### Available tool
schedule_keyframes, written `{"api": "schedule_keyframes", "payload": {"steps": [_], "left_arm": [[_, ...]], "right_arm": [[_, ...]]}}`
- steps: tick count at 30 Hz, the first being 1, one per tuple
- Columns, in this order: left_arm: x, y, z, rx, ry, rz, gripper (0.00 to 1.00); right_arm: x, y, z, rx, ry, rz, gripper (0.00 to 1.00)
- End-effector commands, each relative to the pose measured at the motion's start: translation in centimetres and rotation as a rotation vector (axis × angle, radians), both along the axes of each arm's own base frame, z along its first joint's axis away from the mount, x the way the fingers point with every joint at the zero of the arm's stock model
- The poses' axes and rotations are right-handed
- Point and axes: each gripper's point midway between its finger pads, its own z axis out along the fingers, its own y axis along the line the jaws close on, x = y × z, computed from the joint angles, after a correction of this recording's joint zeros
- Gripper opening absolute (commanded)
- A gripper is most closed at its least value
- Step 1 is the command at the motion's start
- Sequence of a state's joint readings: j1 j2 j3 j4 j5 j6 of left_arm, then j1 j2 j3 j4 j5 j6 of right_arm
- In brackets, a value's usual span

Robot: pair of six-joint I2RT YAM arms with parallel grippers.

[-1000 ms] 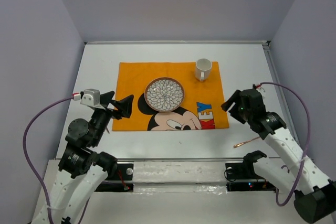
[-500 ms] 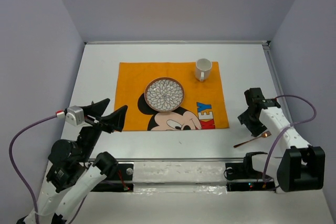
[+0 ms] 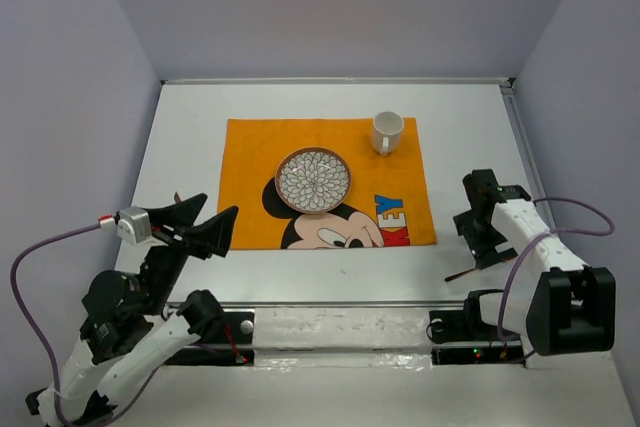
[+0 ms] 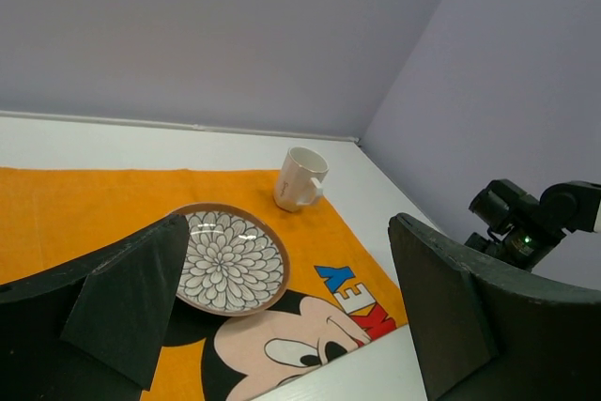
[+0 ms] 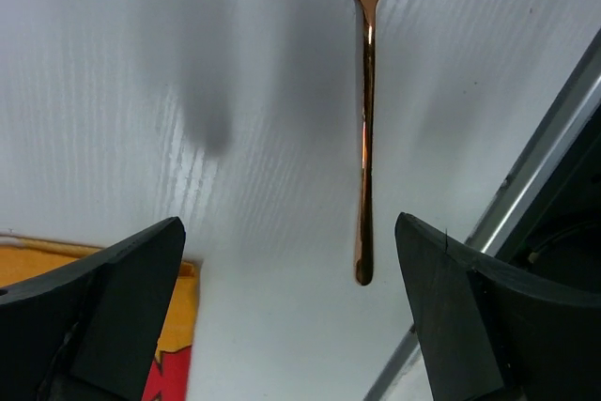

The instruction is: Set the dinner table for one person

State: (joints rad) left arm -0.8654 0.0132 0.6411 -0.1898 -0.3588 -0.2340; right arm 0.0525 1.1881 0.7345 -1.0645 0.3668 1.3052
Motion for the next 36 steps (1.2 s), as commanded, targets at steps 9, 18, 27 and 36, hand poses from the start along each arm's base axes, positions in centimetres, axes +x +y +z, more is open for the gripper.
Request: {"api": "schedule_keyframes", "payload": {"steps": [9,18,27,36], "left_arm": [[-0.3,0.6,1.5,-0.058,-0.005,-0.001,0.99],[-0.1,0.8,1.0,-0.055,0.017,0.015,0.99],[-0.2,0.6,1.0,-0.051,0.012,0.003,0.99],[0.1,0.4,0.7,-0.039,0.019,0.008,0.99]], "right_arm": [[-2.5,-3.5,-0.9,-0.12,-0.027,-0.492,1.0],[-3.2,-3.6,-3.8,-0.12,0.042,-0.598,0.47],[-0.4,-4.2,-4.5,-0.119,-0.064,-0.552,0.49],[5.6,-3.0,-6.6,0.004,-0.257,-0.379,0.25]]}}
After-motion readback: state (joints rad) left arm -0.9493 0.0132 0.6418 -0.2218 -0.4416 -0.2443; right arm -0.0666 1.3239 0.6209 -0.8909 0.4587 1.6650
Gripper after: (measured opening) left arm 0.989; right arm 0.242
